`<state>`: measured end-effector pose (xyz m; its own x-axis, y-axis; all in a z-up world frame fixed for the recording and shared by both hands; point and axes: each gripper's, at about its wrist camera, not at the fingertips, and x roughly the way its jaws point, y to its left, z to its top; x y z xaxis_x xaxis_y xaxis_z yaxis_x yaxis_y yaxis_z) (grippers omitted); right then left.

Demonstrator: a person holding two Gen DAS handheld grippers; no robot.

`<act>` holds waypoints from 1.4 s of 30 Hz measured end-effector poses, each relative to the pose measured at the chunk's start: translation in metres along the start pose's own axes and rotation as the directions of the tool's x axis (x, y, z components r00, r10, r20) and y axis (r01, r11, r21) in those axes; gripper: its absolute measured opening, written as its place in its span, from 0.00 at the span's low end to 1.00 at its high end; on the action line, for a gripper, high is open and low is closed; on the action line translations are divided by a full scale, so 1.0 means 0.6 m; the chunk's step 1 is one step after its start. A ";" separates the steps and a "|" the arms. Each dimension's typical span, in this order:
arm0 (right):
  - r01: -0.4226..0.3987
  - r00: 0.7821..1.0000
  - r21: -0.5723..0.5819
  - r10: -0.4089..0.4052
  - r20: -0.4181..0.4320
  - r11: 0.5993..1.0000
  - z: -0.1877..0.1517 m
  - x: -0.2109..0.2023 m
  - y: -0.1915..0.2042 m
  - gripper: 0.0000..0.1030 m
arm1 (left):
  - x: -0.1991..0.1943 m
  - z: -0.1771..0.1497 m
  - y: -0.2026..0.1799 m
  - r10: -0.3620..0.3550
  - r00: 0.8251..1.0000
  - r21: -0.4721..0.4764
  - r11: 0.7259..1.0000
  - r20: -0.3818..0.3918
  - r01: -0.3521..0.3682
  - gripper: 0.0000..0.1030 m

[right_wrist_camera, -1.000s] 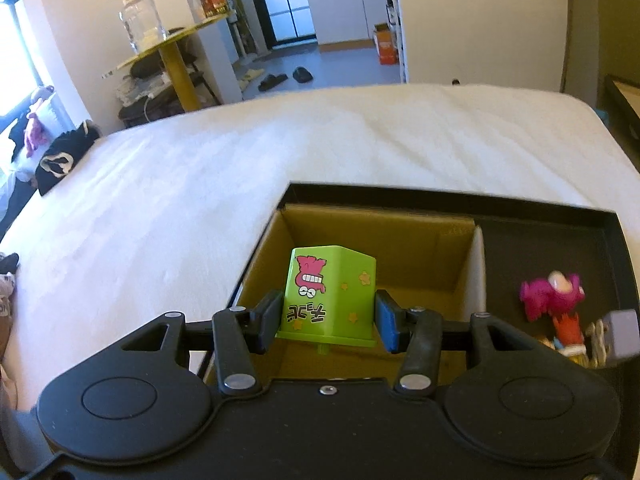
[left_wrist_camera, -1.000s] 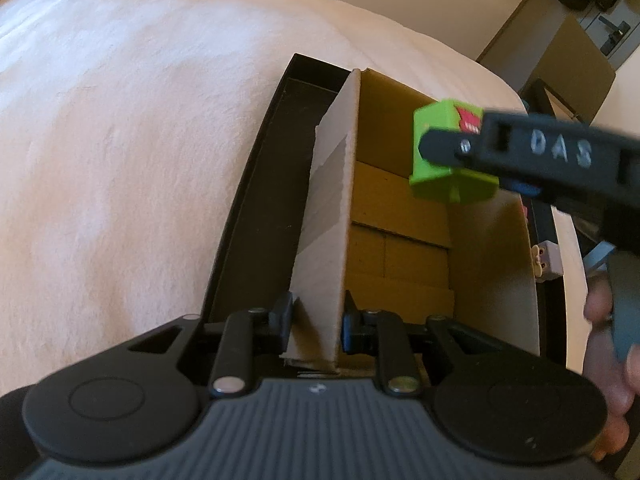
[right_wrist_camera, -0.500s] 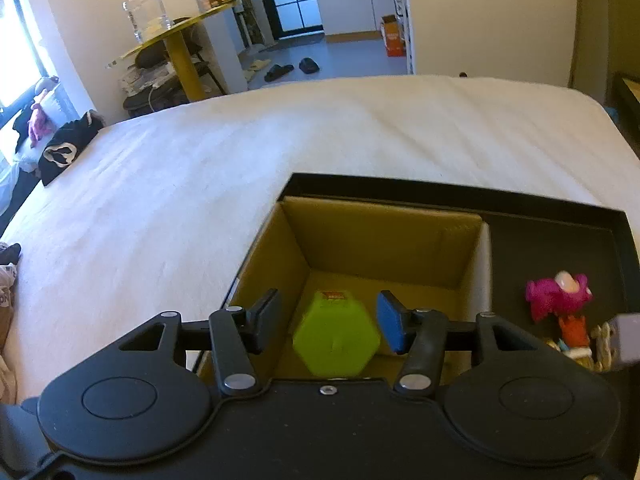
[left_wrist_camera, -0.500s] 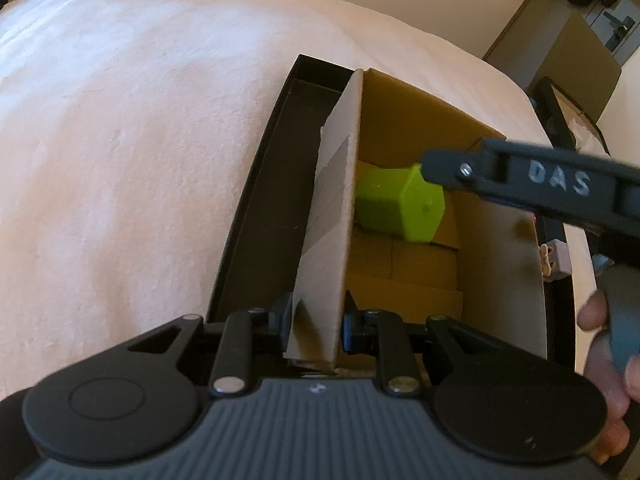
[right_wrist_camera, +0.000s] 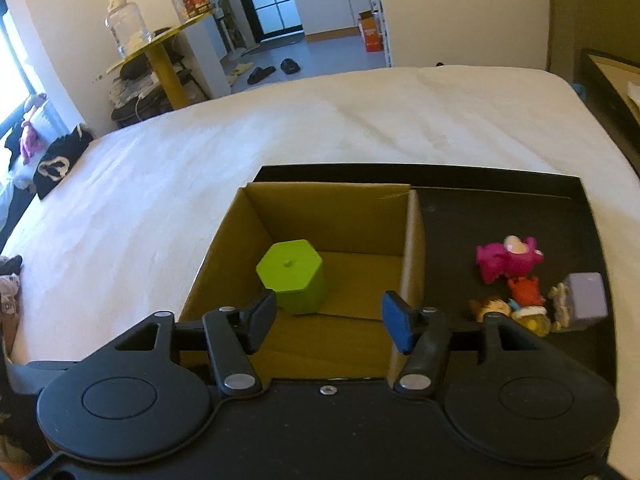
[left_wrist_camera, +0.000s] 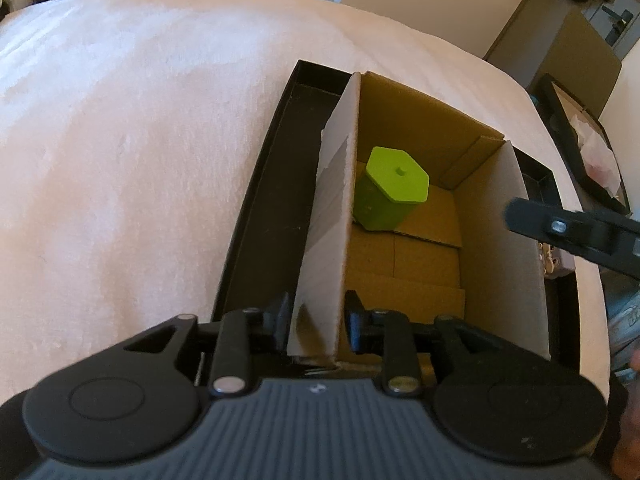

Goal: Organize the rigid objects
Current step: 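Open the right tool to drop the green container into the box, then move the right tool to the white charger and grasp it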

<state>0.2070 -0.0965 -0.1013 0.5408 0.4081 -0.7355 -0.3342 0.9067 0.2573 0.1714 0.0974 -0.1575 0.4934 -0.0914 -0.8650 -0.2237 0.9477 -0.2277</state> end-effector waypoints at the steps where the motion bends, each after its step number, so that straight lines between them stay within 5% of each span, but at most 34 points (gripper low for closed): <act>1: 0.000 1.000 0.005 0.000 0.006 1.000 -0.002 -0.007 -0.006 0.60 | -0.003 -0.001 -0.002 0.011 1.000 0.008 1.000 0.008 -0.011 0.35; 10: 0.045 0.998 0.060 -0.047 0.036 0.997 -0.025 -0.046 -0.069 0.66 | -0.025 -0.010 -0.026 0.061 0.996 0.089 0.994 0.065 -0.067 0.46; 25: 0.123 0.991 0.191 -0.131 0.030 0.974 -0.095 -0.038 -0.162 0.76 | -0.048 0.004 -0.051 0.163 0.978 0.144 0.973 0.129 -0.181 0.46; 32: 0.122 0.991 0.250 -0.130 0.017 0.961 -0.128 -0.016 -0.189 0.81 | -0.061 0.018 -0.046 0.119 0.985 0.094 0.987 0.127 -0.132 0.46; 42: 0.158 0.987 0.328 -0.159 -0.025 0.931 -0.160 0.022 -0.220 0.81 | -0.046 0.019 -0.080 0.205 0.967 0.238 0.942 0.155 -0.237 0.46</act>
<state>0.1841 -0.2208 -0.2048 0.5678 0.2560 -0.7824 0.0272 0.9441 0.3286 0.1779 0.0578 -0.1177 0.5612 0.1529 -0.8134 -0.1277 0.9870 0.0974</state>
